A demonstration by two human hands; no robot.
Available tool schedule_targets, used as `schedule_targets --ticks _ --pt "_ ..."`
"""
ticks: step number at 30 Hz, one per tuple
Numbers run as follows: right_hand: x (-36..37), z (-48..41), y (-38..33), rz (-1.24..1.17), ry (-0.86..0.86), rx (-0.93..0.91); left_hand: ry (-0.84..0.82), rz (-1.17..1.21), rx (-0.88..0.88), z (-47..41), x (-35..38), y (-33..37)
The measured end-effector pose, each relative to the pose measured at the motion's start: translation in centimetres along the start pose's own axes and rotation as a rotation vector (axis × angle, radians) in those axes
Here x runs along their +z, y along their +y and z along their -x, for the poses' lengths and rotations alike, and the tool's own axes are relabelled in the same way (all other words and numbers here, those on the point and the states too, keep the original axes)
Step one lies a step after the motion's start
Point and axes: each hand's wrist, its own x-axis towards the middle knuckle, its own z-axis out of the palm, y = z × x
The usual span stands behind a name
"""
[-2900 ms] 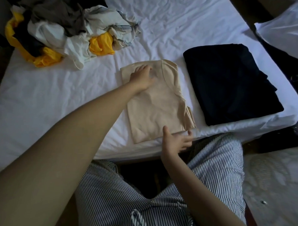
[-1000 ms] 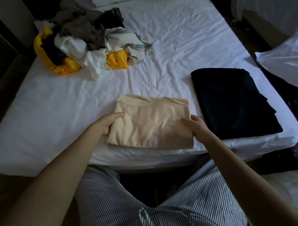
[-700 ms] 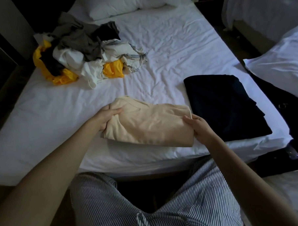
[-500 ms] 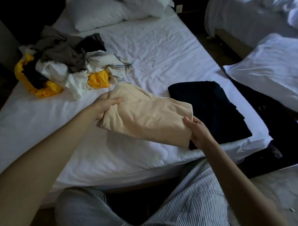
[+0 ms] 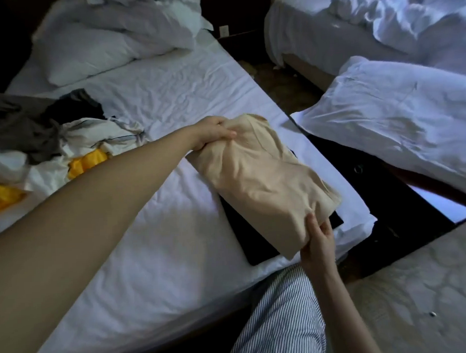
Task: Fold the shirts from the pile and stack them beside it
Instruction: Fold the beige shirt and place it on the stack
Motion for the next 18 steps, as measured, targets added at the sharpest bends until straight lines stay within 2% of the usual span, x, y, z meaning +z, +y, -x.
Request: schedule_targets --ticks 4,6,8,10,11,14,18 --pt "-2.1 -1.7 2.7 0.135 0.128 0.182 0.1 -0.214 -0.046 -3.3 3.8 -1.1" --pt "-3.1 -2.5 3.1 0.145 0.162 0.227 0.138 -0.307 -0.099 -3.2 5.6 -3.4" --pt "-3.9 -3.6 2.6 0.196 0.178 0.237 0.257 -0.341 -0.146 -2.2 7.2 -6.1" --pt "-4.1 -4.6 1.1 0.218 0.182 0.243 0.418 -0.202 -0.227 -0.5 8.7 -8.6" --pt "-4.1 -5.3 0.4 0.215 0.182 0.25 0.429 -0.074 -0.273 0.2 9.5 -9.9" --pt "-3.9 -7.1 -1.1 0.216 0.214 0.253 0.296 0.257 -0.396 2.4 11.9 -12.0" --pt "-3.4 -7.7 -1.4 0.242 0.262 0.243 0.246 0.492 -0.425 3.5 14.3 -11.5"
